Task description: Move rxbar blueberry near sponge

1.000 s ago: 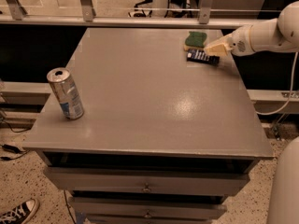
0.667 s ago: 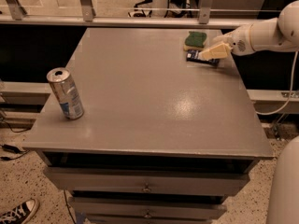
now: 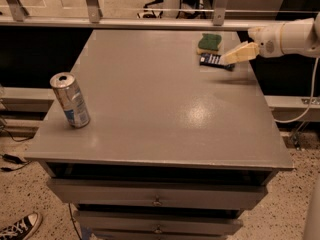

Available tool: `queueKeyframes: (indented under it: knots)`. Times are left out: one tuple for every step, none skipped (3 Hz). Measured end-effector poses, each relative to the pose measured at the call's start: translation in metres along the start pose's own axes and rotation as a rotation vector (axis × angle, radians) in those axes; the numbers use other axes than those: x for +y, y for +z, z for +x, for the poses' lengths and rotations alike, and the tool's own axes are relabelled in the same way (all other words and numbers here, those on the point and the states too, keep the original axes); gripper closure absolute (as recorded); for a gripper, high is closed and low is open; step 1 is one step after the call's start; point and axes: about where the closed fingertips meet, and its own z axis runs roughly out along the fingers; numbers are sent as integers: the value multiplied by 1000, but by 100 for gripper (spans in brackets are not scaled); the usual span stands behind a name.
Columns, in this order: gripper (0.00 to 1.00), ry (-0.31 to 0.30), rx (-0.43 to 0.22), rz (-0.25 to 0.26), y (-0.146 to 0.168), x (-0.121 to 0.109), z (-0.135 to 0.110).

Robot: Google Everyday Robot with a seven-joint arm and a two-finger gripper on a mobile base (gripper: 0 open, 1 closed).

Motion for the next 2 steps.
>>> queueKeyframes:
  knots:
    - [0,17,-65,51,-46,-10,7]
    - [0,23,-71,63,-55,-13,11]
